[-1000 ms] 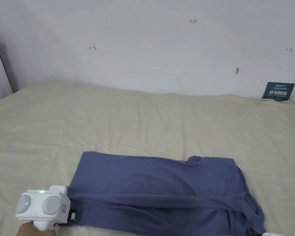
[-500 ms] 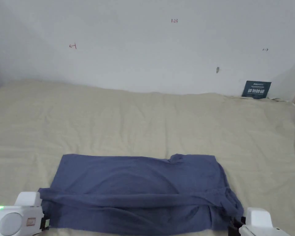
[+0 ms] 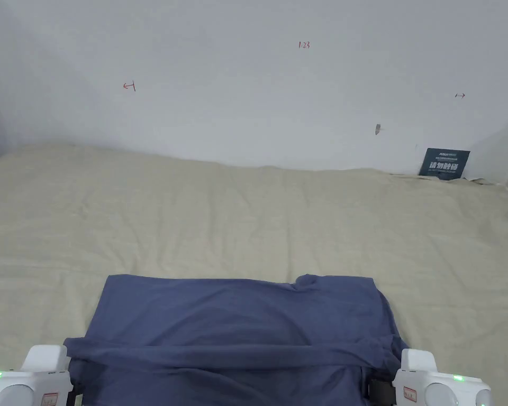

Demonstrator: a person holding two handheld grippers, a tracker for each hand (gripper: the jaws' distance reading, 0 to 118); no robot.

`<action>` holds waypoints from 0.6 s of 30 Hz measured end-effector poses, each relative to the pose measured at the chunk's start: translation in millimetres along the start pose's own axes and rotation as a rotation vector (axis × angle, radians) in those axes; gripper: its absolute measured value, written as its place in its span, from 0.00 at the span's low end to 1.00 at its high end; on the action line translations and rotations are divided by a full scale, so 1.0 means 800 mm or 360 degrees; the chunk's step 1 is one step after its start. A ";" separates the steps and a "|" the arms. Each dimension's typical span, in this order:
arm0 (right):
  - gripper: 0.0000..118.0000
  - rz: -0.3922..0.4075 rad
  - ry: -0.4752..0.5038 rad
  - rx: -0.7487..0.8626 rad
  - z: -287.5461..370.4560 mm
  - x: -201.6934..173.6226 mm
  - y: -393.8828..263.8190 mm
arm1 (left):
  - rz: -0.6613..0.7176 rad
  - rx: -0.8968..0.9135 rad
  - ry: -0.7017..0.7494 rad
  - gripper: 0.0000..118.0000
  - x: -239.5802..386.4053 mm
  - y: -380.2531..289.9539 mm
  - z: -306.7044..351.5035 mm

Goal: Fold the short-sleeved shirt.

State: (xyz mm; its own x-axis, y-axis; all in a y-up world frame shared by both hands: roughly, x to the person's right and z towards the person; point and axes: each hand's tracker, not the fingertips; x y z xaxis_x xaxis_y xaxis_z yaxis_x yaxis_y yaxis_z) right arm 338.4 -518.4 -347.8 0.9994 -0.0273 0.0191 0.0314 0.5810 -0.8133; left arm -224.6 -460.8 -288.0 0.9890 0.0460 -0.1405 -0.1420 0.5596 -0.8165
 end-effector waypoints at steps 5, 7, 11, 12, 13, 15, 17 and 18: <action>0.01 0.0056 0.0009 0.0040 0.012 -0.010 -0.005 | 0.0024 0.0004 -0.0001 0.00 0.000 -0.001 -0.002; 0.01 0.0066 0.0014 0.0051 0.017 -0.010 -0.009 | 0.0027 0.0011 -0.0004 0.00 0.004 -0.005 0.004; 0.00 -0.0003 0.0025 0.0142 0.045 -0.003 -0.014 | 0.0053 0.0043 -0.0026 0.00 0.000 -0.006 0.015; 0.00 0.0019 -0.0003 0.0183 0.056 -0.003 -0.016 | 0.0061 0.0052 -0.0032 0.00 -0.001 -0.006 0.019; 0.00 0.0032 -0.0001 0.0177 0.065 -0.003 -0.016 | 0.0072 0.0066 -0.0045 0.00 -0.003 -0.005 0.023; 0.00 0.0043 -0.0004 0.0235 0.085 0.000 -0.019 | 0.0074 0.0085 -0.0053 0.00 -0.004 -0.005 0.036; 0.00 0.0090 -0.0034 0.0254 0.106 -0.003 -0.021 | 0.0075 0.0106 -0.0056 0.00 -0.008 -0.004 0.046; 0.00 0.0093 -0.0050 0.0288 0.115 -0.001 -0.024 | 0.0077 0.0114 -0.0060 0.00 -0.010 -0.005 0.052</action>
State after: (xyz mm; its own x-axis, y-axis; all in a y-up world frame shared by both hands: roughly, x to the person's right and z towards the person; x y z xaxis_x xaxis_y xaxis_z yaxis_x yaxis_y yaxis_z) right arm 337.8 -454.5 -278.4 0.9994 0.0347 -0.0047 -0.0282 0.7176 -0.6959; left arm -230.4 -428.7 -260.6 0.9821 0.1045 -0.1565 -0.1875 0.6135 -0.7671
